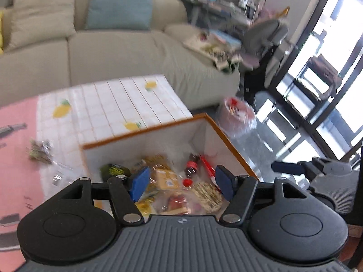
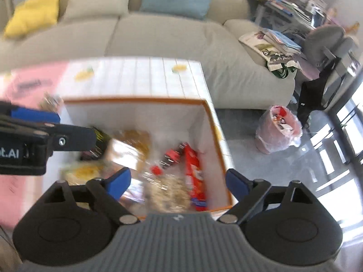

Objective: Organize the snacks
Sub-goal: 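Move both grippers back to the white snack bar and clear nut bag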

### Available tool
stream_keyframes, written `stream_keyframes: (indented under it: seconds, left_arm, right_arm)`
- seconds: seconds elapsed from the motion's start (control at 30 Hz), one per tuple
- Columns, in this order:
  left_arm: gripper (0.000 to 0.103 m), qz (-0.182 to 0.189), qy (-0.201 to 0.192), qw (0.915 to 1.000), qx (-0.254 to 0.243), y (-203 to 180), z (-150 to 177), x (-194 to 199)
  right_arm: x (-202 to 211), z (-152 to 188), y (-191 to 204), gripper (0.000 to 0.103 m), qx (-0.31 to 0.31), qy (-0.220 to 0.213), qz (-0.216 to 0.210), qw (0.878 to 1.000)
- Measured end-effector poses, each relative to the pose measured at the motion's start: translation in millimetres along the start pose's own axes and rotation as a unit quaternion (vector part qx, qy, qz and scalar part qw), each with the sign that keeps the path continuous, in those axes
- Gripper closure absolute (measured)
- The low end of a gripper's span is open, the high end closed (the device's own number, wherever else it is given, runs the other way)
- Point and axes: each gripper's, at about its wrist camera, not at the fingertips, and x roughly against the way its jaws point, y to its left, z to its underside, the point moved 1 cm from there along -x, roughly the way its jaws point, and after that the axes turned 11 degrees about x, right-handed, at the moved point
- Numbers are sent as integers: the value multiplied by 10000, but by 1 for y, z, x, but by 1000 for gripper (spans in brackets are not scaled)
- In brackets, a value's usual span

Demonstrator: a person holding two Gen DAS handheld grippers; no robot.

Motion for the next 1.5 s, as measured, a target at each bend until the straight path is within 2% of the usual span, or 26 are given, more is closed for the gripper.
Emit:
stream_keyframes:
  seconds: [0.13,0.27,0.5,0.6,0.7,0.8,0.9,1.03,1.13,1.3,1.5]
  left_arm:
    - [26,-165,-471,9984,-262,11,9,34]
    - [26,-508,-897,9936,-463,25,20,66]
    - [26,-1113,-1188,9856,-458,62,40,94]
    - [26,-1055,-1085,9880,-311,83,48,98]
    - [26,-996,-1017,9898,-69,107,55,100]
    - [26,-1093,-946,9895,98,128,63,100]
    - [28,-1225,-843,9888,151,143,70,96]
    - [28,-1282,-656,9894,204,161,79,89]
    - [35,-1399,-562,9883,223,174,80,84]
    - [42,-1327,-432,9891,470,200,78,74]
    - [42,-1370,-199,9889,544,225,73,54]
  right_arm:
    - [17,3,23,10,-331,-331,-260,9986]
    - [35,11,57,10,-426,-606,-287,9968]
    - [48,24,108,10,-676,-834,-365,9935]
    - [52,30,131,10,-704,-1009,-441,9914]
    - [49,32,154,11,-594,-1045,-703,9903]
    - [43,34,178,16,-304,-1075,-858,9900]
    - [36,33,195,17,-89,-1055,-851,9907]
    - [25,27,209,27,13,-1004,-860,9912]
    - [16,21,219,34,155,-967,-858,9915]
    - [-5,13,239,48,413,-845,-892,9916]
    - [-40,2,259,50,464,-634,-1020,9917]
